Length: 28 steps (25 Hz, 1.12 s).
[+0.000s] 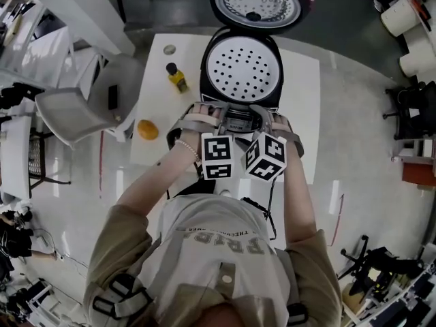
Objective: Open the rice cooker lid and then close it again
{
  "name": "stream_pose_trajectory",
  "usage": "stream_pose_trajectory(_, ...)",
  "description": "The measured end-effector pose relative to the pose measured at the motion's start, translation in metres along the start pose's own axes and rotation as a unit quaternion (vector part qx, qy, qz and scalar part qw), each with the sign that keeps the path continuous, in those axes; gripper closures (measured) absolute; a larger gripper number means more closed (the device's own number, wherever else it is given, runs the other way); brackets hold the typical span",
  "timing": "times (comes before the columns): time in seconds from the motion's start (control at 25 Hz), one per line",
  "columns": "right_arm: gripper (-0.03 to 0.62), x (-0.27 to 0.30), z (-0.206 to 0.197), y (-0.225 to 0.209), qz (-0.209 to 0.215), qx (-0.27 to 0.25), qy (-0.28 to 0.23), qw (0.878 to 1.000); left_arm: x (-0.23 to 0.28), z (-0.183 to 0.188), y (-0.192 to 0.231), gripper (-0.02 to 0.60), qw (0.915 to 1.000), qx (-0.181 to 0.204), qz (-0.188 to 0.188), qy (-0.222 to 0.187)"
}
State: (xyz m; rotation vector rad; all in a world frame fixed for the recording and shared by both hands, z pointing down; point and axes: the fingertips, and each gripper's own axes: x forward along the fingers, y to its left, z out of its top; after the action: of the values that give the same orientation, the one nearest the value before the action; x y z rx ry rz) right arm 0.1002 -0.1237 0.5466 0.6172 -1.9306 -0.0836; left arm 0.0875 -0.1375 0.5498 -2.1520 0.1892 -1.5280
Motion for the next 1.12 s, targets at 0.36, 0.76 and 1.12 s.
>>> stream_pose_trajectory(0.36,0.187,-0.004,0.006,-0.002,-0.020,0.054,-0.058,0.997,-0.001,0.004,0.002,0.152,0.9989,-0.031,0.007,-0.033)
stream_pose_trajectory(0.76,0.186,-0.057,0.019,-0.028,-0.075,0.191,-0.191,0.960,-0.035,0.011,0.023,0.152,0.9870,-0.112,0.046,-0.106)
stream_pose_trajectory(1.12,0.186,-0.116,-0.009,-0.054,-0.171,0.260,-0.251,0.917,-0.082,0.008,0.056,0.153,0.9620,-0.177,0.145,-0.148)
